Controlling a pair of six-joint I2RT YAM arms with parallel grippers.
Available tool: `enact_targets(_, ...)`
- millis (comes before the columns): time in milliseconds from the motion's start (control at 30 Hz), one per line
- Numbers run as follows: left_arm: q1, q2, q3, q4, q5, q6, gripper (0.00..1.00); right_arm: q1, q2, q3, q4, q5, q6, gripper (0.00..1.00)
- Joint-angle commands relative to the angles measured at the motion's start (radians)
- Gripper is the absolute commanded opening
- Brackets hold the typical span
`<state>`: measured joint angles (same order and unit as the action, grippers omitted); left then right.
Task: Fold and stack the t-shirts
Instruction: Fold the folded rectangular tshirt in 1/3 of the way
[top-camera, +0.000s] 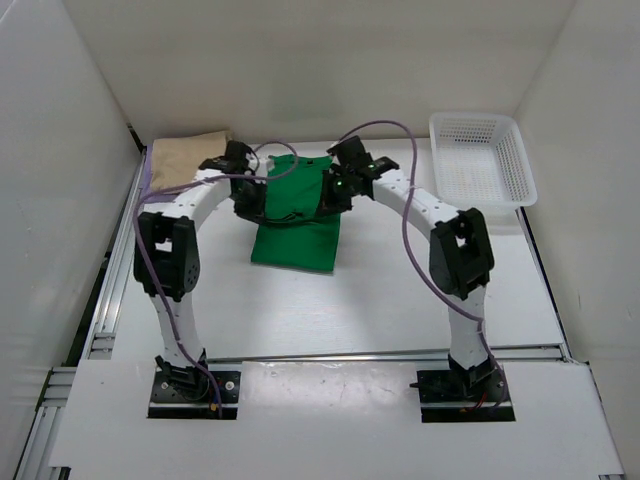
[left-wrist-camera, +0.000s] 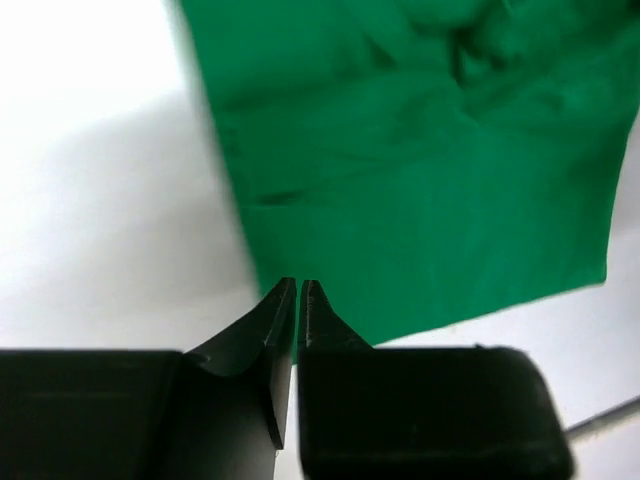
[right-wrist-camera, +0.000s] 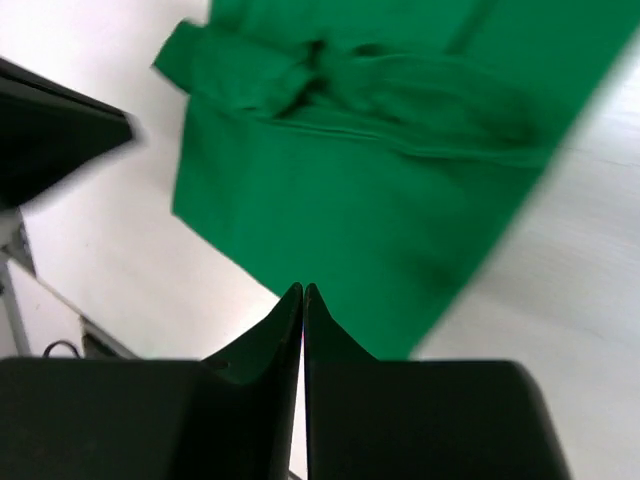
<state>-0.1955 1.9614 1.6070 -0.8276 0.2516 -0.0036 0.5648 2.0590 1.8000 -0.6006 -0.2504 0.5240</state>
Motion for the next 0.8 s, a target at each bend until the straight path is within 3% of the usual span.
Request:
enact_targets(0, -0.129, 0.005, -0.018, -0.024, 0.005, 0.004, 0.21, -0.003, 0.125, 0.039, 0.013, -0.078, 0.057, 0.01)
enact_targets(233, -0.185, 0.140, 0.118, -0.024, -0.063, 0.004, 0.28, -0.025, 0.199, -0.010, 0.136, -0.149, 0.241, 0.00)
enact_targets(467, -0.185, 0.255, 0.244, 0.024, -0.268, 0.004, 0.38, -0.055, 0.190, -0.083, 0.157, -0.109, 0.252, 0.00)
enact_targets(633, -0.176, 0.306, 0.358, 0.045, -0.327, 0.004, 0.46, -0.066, 0.179, -0.132, 0.171, -0.119, 0.223, 0.00)
enact_targets(767, -0.148, 0.338, 0.438, 0.045, -0.362, 0.004, 0.60, -0.086, 0.161, -0.152, 0.171, -0.119, 0.205, 0.00)
